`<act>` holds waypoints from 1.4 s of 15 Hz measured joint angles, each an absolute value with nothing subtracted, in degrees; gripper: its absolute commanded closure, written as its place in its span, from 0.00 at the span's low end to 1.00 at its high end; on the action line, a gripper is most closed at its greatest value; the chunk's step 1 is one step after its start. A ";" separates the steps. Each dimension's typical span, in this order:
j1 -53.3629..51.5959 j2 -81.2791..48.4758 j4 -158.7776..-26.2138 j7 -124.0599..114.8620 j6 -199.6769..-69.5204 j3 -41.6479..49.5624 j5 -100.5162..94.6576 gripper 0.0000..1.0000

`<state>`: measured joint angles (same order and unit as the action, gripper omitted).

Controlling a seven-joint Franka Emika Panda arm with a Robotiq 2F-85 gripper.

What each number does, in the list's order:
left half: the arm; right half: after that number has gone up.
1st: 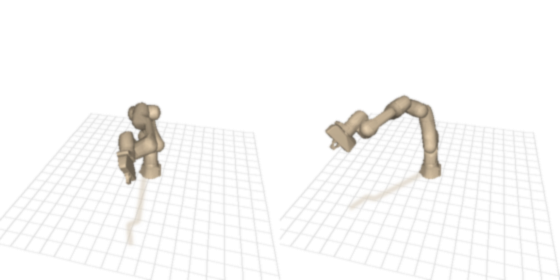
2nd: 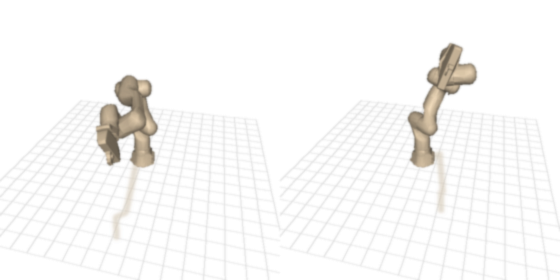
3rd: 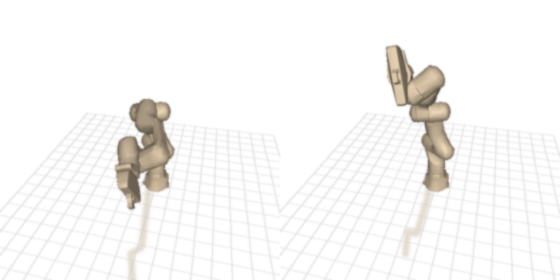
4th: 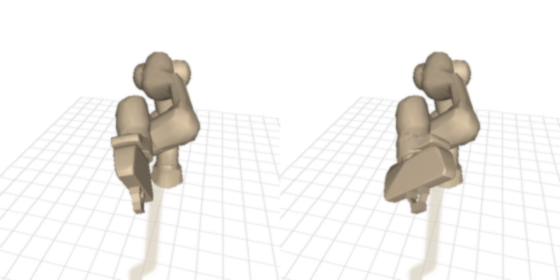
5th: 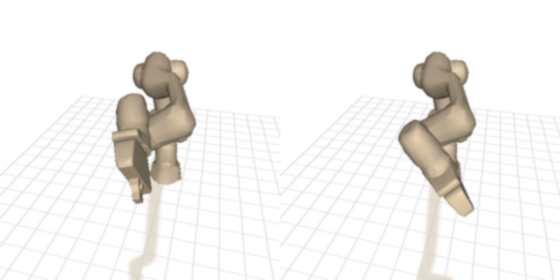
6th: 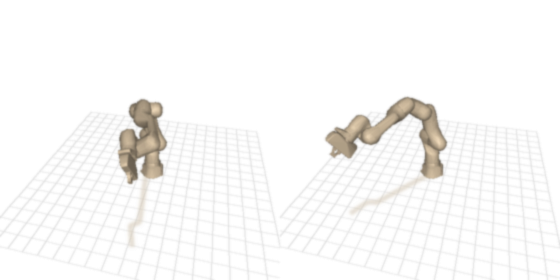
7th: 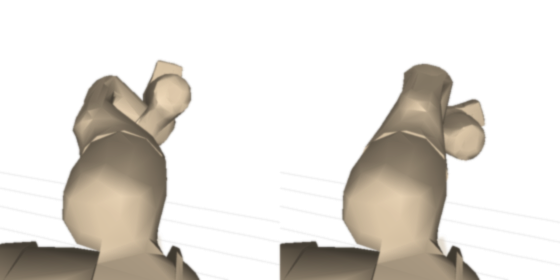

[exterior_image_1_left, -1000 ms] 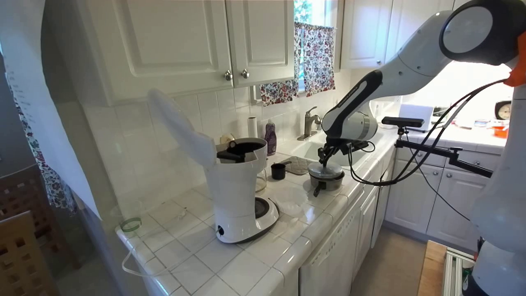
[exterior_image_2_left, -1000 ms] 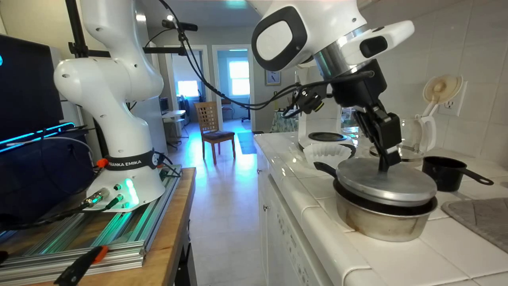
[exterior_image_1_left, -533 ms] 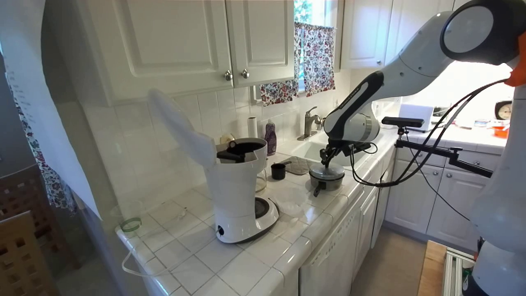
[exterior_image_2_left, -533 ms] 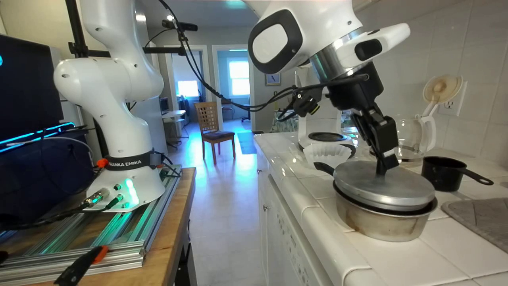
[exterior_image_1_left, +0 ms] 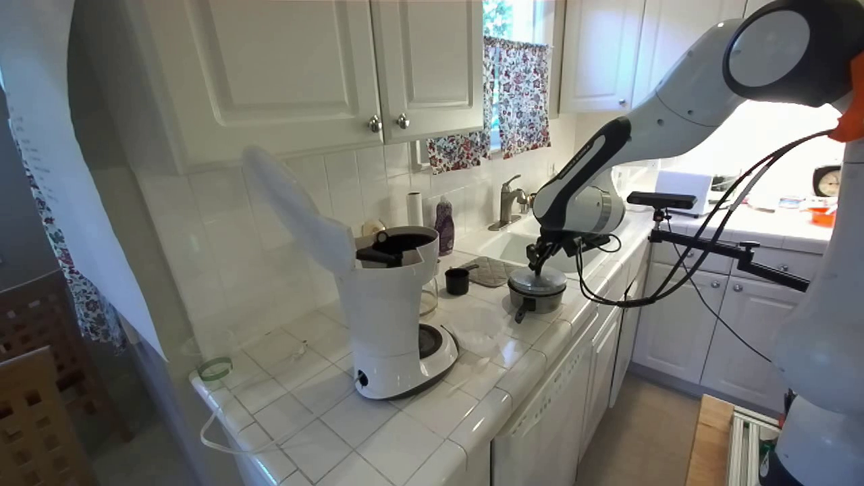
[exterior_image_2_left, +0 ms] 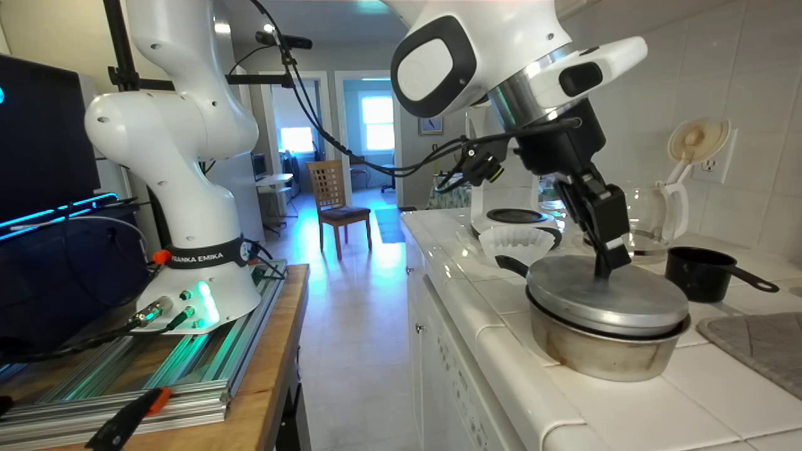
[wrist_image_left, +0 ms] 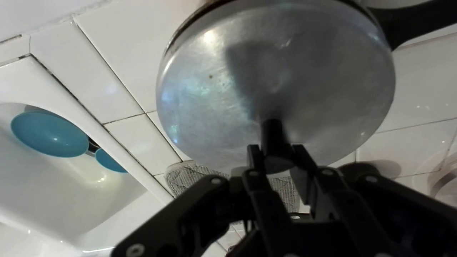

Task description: Put the silver lid on the pot

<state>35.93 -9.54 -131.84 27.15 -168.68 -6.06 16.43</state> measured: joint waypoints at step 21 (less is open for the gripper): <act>35.84 -10.87 -131.05 27.15 -168.68 -5.71 16.24 0.22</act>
